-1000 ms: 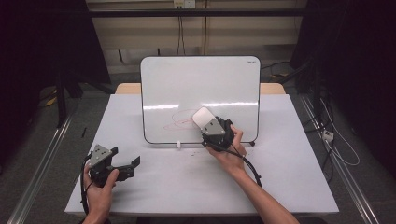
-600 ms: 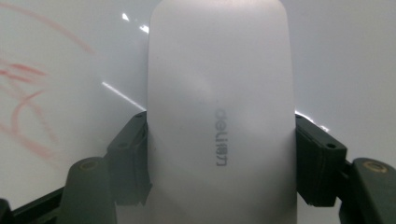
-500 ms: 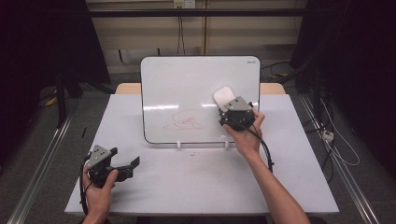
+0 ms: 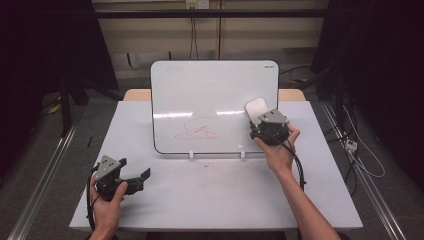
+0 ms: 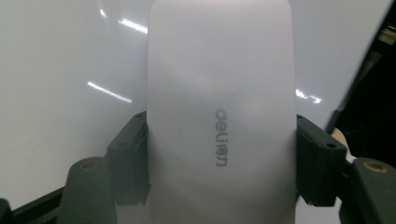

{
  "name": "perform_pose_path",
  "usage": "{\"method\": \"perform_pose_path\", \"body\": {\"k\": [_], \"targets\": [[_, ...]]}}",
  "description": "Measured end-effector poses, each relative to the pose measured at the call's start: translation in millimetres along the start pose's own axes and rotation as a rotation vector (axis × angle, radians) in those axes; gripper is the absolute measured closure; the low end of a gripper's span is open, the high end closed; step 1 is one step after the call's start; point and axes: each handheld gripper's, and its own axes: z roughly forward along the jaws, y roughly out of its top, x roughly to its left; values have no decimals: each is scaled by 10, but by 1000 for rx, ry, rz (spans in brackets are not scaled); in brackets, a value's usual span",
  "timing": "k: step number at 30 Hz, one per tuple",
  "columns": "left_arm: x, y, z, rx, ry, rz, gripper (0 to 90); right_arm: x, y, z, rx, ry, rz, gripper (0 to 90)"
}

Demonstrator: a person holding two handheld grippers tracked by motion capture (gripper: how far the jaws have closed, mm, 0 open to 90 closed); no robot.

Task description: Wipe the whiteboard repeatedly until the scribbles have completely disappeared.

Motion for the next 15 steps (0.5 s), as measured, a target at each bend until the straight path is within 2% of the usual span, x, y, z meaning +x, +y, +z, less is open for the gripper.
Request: {"method": "perform_pose_path", "body": {"k": [2,7,12,15], "targets": [[-2,0,2,8,-2,7,56,109,-8,5,3,25,-15,315],[4,-3,-3,-3,-3,-1,56,476,25,33,7,74,-102,315],[7,-4,-7,-1,-3,-1,56,728,87,69,5,114,-146,315],[3,-1,-3,-5,-7,0,56,908,119,88,9,143,-198,315]]}}
